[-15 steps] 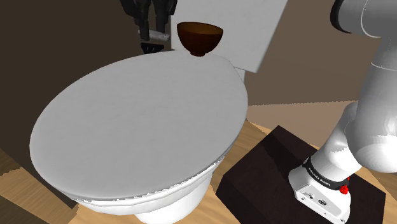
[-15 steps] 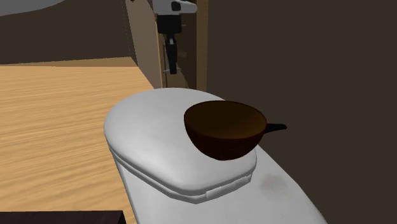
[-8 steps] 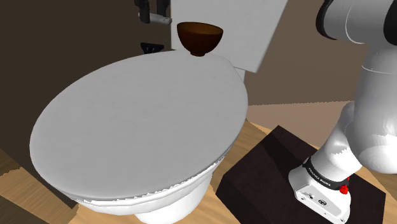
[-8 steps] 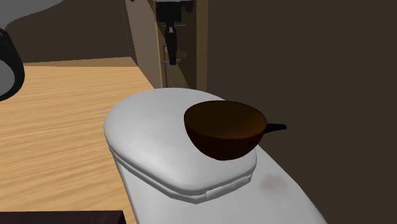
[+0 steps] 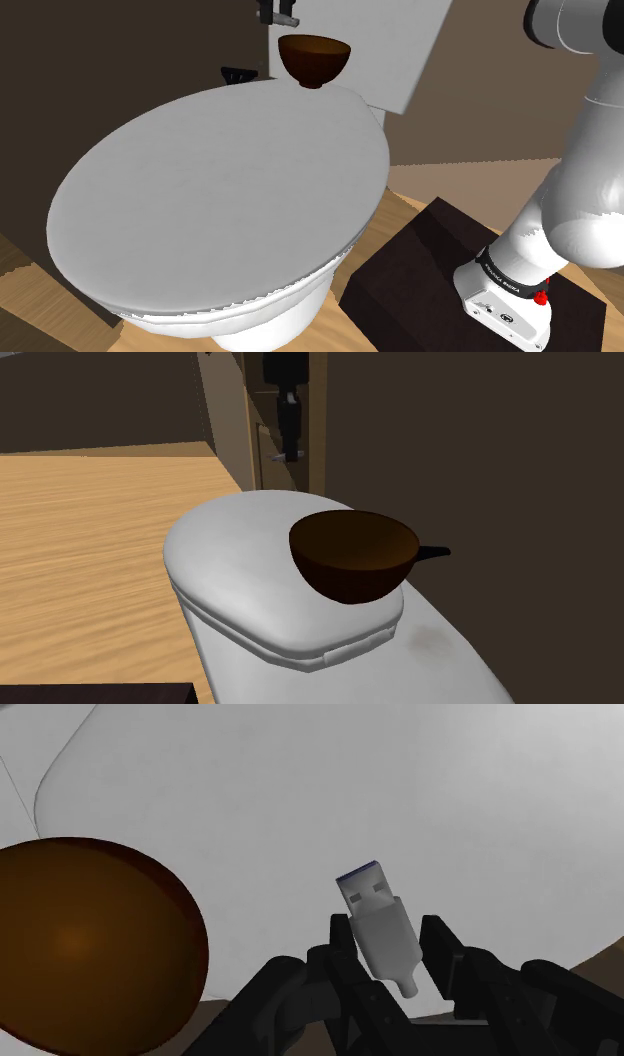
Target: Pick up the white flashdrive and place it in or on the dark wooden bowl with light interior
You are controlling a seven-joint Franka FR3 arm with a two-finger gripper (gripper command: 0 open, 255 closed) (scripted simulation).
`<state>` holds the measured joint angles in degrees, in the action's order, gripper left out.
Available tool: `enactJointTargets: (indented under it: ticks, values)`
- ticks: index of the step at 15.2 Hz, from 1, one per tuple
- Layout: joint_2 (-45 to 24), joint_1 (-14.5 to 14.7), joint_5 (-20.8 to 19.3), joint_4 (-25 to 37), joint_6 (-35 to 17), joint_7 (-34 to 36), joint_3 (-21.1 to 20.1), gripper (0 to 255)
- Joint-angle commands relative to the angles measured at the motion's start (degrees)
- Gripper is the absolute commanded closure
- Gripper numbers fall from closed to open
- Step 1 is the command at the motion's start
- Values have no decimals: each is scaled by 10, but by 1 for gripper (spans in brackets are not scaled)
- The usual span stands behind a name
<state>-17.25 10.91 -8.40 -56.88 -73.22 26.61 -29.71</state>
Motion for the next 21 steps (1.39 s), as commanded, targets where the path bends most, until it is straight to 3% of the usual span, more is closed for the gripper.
enactJointTargets:
  ticks: [1, 9, 14, 21]
  values:
    - [6, -22, 6, -5, -1, -28, 8, 255]
    - [-10, -93, 9, 24, 12, -132, 40, 255]
    - [-62, -121, -7, 110, 45, -197, 60, 255]
    - [7, -159, 25, -56, -54, -204, 59, 255]
